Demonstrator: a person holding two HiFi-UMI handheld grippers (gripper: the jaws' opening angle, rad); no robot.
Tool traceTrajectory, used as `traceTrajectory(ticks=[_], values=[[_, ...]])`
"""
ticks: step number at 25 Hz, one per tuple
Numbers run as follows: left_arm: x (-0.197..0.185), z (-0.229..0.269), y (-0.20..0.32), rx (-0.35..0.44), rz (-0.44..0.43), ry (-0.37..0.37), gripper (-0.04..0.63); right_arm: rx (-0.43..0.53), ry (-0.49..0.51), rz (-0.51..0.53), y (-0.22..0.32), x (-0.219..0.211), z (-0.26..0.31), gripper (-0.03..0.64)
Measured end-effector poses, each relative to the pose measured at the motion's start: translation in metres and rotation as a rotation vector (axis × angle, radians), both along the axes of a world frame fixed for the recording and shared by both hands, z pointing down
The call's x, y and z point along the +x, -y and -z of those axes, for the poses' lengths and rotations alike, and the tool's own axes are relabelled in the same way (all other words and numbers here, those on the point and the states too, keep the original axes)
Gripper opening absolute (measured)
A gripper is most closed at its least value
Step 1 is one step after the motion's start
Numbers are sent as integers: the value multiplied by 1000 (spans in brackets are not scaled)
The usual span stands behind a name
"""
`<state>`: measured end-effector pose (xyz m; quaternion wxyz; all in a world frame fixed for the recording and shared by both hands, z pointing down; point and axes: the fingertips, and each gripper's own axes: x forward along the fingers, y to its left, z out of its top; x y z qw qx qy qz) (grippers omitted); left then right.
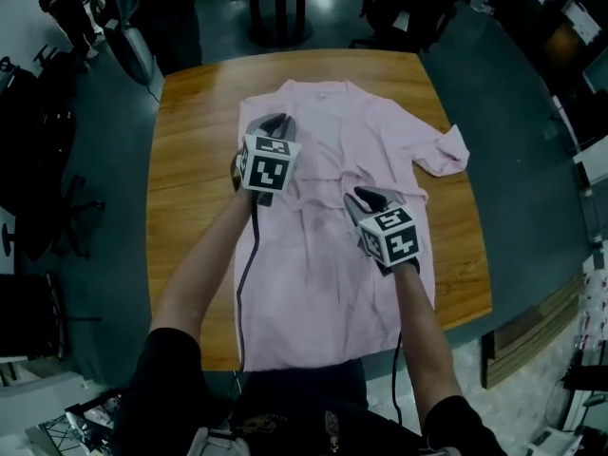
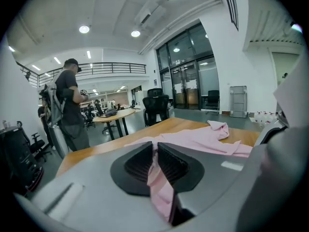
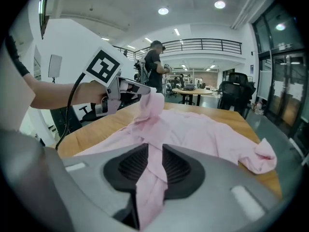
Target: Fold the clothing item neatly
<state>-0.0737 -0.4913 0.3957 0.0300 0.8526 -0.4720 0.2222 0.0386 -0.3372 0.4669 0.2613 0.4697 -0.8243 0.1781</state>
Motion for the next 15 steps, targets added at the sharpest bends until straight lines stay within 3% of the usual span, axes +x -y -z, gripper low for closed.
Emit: traceTrajectory(ticks=[4,7,11,15], values=[[56,-41,-11,-40,-106,8,41,-29,-7,-60,-17,32,-15,86],[84,-83,-24,-92,-201,65,49,-54,-15,-94,-30,47,-28,86],[105,-125,-48,-218,-315,93,153,-81,-17,-108,-36,60,-43,86],[103,-120,-58,-223,-355,74,181,-69,-5,-61,-17,52,-41,86]])
